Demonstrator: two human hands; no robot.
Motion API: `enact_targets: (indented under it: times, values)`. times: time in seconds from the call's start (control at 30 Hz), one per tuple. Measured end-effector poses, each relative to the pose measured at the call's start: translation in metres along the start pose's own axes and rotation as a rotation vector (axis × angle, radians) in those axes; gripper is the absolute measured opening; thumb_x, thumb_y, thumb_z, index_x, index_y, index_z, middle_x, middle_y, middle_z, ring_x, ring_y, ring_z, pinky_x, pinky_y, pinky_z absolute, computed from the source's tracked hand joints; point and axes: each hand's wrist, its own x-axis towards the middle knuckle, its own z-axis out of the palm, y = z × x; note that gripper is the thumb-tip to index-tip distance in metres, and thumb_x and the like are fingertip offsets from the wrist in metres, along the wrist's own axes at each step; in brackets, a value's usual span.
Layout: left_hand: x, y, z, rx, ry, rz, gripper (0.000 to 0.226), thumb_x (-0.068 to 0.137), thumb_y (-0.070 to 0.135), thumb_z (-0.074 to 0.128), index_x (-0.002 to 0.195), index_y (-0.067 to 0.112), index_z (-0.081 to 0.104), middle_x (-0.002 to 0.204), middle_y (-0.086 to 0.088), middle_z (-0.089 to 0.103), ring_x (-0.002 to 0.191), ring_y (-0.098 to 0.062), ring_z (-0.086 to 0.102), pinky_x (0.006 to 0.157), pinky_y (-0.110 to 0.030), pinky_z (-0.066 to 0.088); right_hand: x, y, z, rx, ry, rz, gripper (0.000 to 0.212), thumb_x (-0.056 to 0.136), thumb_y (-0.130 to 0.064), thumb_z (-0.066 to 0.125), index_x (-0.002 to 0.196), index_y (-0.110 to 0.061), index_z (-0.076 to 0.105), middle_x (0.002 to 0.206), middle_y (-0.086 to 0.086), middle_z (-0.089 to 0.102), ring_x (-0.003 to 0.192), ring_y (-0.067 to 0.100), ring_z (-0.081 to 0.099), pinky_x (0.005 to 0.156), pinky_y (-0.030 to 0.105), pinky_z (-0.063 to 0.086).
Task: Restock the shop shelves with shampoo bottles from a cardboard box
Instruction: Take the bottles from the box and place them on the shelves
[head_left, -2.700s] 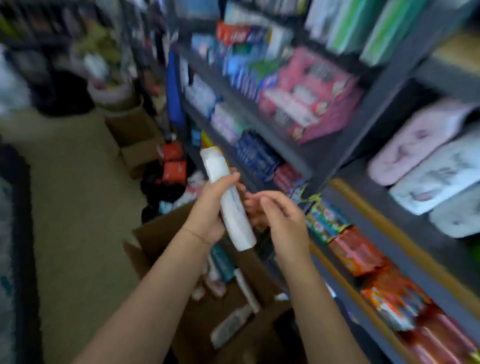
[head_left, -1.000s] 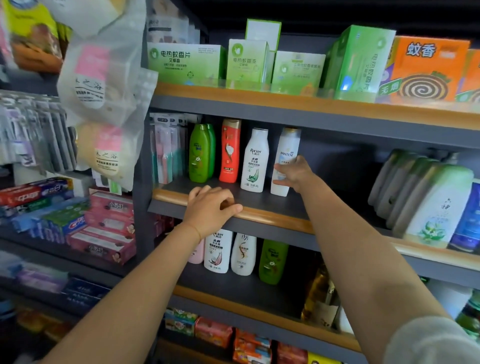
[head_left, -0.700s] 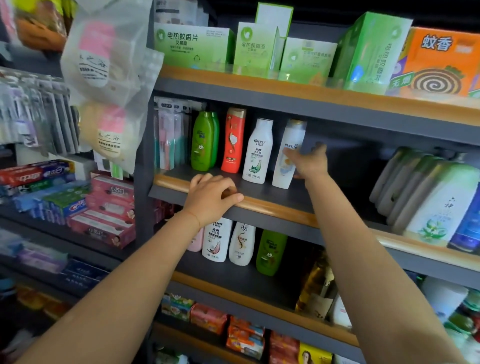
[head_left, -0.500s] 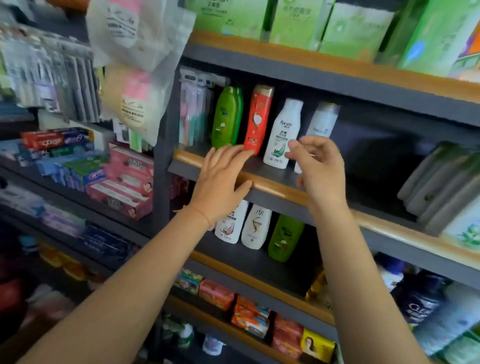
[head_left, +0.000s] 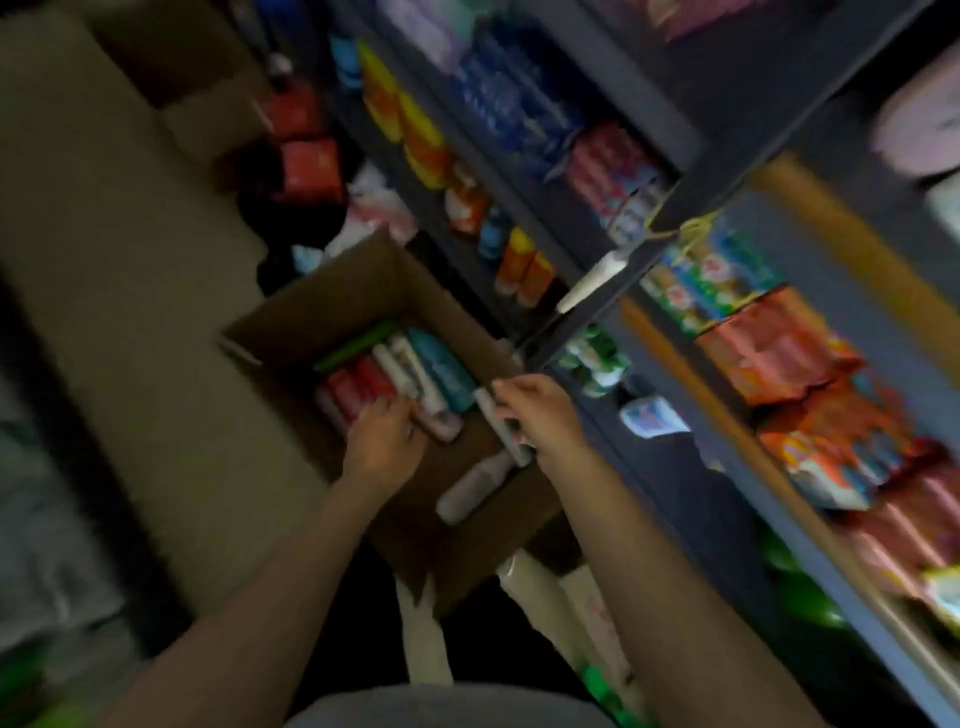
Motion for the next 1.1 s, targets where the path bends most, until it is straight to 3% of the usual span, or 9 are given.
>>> enact_targets:
  times: [0.13, 0.23, 0.3, 0.4, 0.6, 0.8, 0.87, 0.97, 1.1]
  values:
    - [-0.001, -0.057, 0.029, 0.14, -0.169, -0.086, 0.041, 0.092, 0.029, 0.058, 0.13, 0.015, 0.055, 0.128, -0.012, 0.054, 0.124, -0.036, 0.045, 0.1, -0.045, 0.038, 0.054, 0.059, 0.065, -0.009, -0.084, 0.261, 0.021, 0.094, -0.031, 0.065, 0.104, -0.015, 0.06, 0.094, 0.001, 0.064, 0.091, 0.017, 0.063, 0.049, 0.027, 0.046]
    - [0.005, -0.088, 0.044, 0.237, -0.249, -0.089, 0.047, 0.093, 0.035, 0.055, 0.136, 0.016, 0.051, 0.132, -0.012, 0.053, 0.126, -0.033, 0.045, 0.102, -0.041, 0.033, 0.086, 0.105, 0.08, 0.065, -0.046, 0.447, 0.039, 0.097, -0.025, 0.06, 0.131, -0.009, 0.053, 0.124, 0.012, 0.056, 0.094, 0.024, 0.057, 0.055, 0.033, 0.052]
    - [0.009, -0.103, 0.054, 0.296, -0.245, -0.026, 0.046, 0.093, 0.037, 0.053, 0.135, 0.017, 0.052, 0.129, -0.01, 0.056, 0.124, -0.031, 0.047, 0.102, -0.039, 0.031, 0.103, 0.133, 0.082, 0.042, 0.005, 0.517, 0.047, 0.098, -0.02, 0.054, 0.141, -0.004, 0.043, 0.135, 0.017, 0.051, 0.091, 0.025, 0.058, 0.075, 0.039, 0.056]
    - [0.015, -0.117, 0.066, 0.277, -0.223, 0.078, 0.047, 0.088, 0.04, 0.041, 0.126, 0.018, 0.059, 0.119, -0.008, 0.062, 0.117, -0.029, 0.052, 0.101, -0.04, 0.027, 0.128, 0.17, 0.089, -0.024, 0.148, 0.616, 0.055, 0.098, -0.02, 0.057, 0.146, -0.003, 0.036, 0.143, 0.017, 0.047, 0.12, 0.034, 0.056, 0.099, 0.046, 0.051]
    - [0.025, -0.129, 0.083, 0.31, -0.161, 0.214, 0.031, 0.086, 0.036, 0.046, 0.099, 0.017, 0.068, 0.09, -0.005, 0.07, 0.091, -0.028, 0.063, 0.091, -0.037, 0.023, 0.16, 0.196, 0.114, -0.159, 0.259, 0.641, 0.064, 0.098, -0.028, 0.059, 0.149, -0.001, 0.03, 0.148, 0.014, 0.044, 0.129, 0.029, 0.051, 0.099, 0.032, 0.045]
    - [0.025, -0.141, 0.089, 0.213, -0.057, 0.273, 0.034, 0.086, 0.037, 0.04, 0.083, 0.021, 0.07, 0.073, 0.001, 0.067, 0.075, -0.023, 0.062, 0.084, -0.037, 0.03, 0.186, 0.236, 0.132, 0.039, 0.243, 0.655, 0.075, 0.092, -0.037, 0.067, 0.15, -0.007, 0.03, 0.151, 0.01, 0.039, 0.133, 0.029, 0.045, 0.113, 0.043, 0.037]
    - [0.024, -0.143, 0.088, 0.186, -0.064, 0.277, 0.033, 0.086, 0.037, 0.041, 0.084, 0.022, 0.07, 0.073, 0.002, 0.067, 0.075, -0.022, 0.062, 0.085, -0.037, 0.031, 0.186, 0.231, 0.136, 0.11, 0.229, 0.663, 0.07, 0.093, -0.034, 0.065, 0.148, -0.006, 0.031, 0.149, 0.008, 0.041, 0.131, 0.028, 0.048, 0.11, 0.04, 0.039]
    - [0.026, -0.141, 0.085, 0.126, -0.106, 0.239, 0.037, 0.086, 0.039, 0.037, 0.087, 0.023, 0.071, 0.075, 0.003, 0.068, 0.076, -0.021, 0.062, 0.085, -0.036, 0.03, 0.173, 0.227, 0.137, 0.213, 0.221, 0.623, 0.061, 0.081, -0.023, 0.079, 0.132, -0.005, 0.051, 0.127, 0.013, 0.061, 0.099, 0.027, 0.064, 0.083, 0.039, 0.052]
    - [0.03, -0.124, 0.069, -0.028, -0.195, 0.085, 0.037, 0.089, 0.044, 0.04, 0.1, 0.026, 0.07, 0.089, 0.005, 0.072, 0.089, -0.017, 0.064, 0.091, -0.035, 0.034, 0.133, 0.193, 0.141, 0.352, 0.005, 0.541, 0.054, 0.078, -0.007, 0.078, 0.126, 0.003, 0.057, 0.09, 0.016, 0.07, 0.07, 0.025, 0.069, 0.061, 0.036, 0.057]
